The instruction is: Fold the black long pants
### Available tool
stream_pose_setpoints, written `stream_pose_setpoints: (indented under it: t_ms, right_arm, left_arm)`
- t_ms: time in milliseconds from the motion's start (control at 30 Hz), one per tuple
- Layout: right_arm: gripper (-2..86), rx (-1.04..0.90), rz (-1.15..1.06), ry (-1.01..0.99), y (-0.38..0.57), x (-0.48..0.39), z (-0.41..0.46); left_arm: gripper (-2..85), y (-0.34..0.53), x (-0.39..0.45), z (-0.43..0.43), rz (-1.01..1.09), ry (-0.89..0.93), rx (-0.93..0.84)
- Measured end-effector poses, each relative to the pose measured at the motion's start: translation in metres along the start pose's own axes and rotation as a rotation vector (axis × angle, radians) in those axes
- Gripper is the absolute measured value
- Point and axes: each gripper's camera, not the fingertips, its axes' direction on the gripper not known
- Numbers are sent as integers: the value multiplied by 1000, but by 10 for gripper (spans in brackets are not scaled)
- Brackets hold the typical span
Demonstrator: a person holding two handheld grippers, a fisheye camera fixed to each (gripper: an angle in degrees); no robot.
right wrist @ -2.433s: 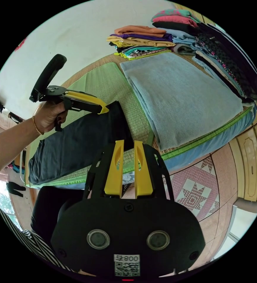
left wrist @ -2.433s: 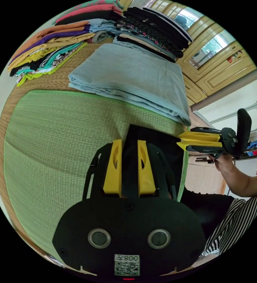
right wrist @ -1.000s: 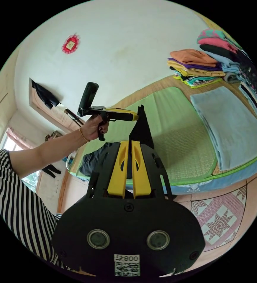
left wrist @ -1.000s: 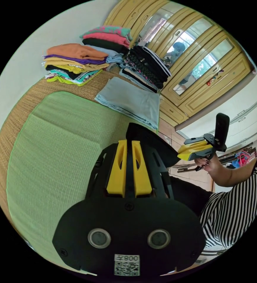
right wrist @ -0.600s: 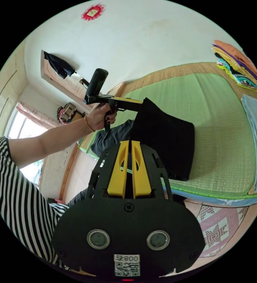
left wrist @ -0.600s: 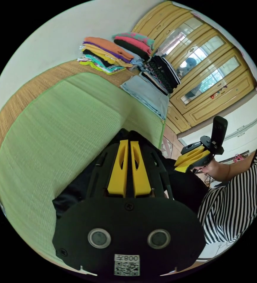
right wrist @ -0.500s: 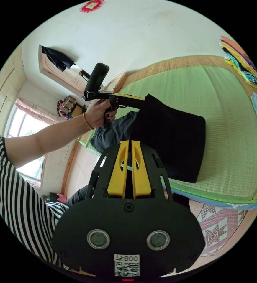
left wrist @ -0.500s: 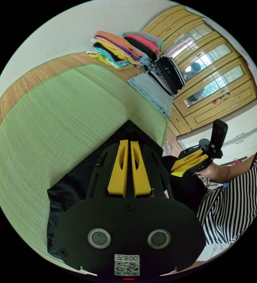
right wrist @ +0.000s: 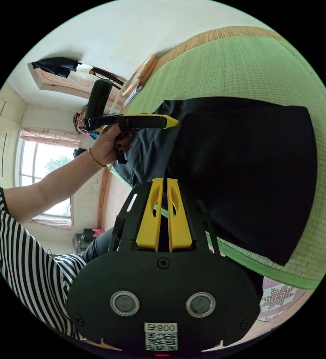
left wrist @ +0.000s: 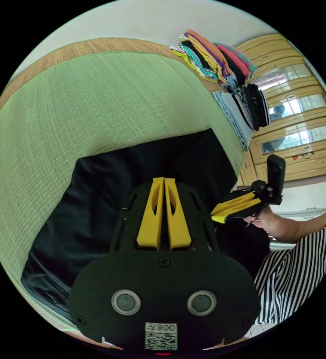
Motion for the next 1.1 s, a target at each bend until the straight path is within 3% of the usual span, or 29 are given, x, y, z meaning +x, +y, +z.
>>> stream_pose_setpoints:
  t_ms: [133, 333, 533, 667, 733, 900, 1100]
  right_arm:
    - [12, -11, -13, -19, -15, -5, 9]
    - [3, -82, -53, -80, -28, -20, 22]
    - [0, 35, -64, -7, -32, -31, 4]
    - [0, -52, -12, 67, -42, -17, 33]
    - [0, -19, -2, 29, -41, -15, 37]
    - [0, 34, -34, 64, -30, -24, 21]
    - [0, 95, 159, 101, 4, 27, 2]
  left_arm:
    - [0, 12, -4, 9, 26, 42, 70]
    - [1, 16, -28, 46, 11, 7, 39]
    - [0, 27, -45, 53, -8, -1, 60]
    - [0, 24, -53, 62, -22, -32, 102]
    - [0, 23, -60, 76, -33, -95, 53]
    - [0, 27, -66, 81, -54, -45, 102]
    - [0, 42, -65, 114, -35, -30, 54]
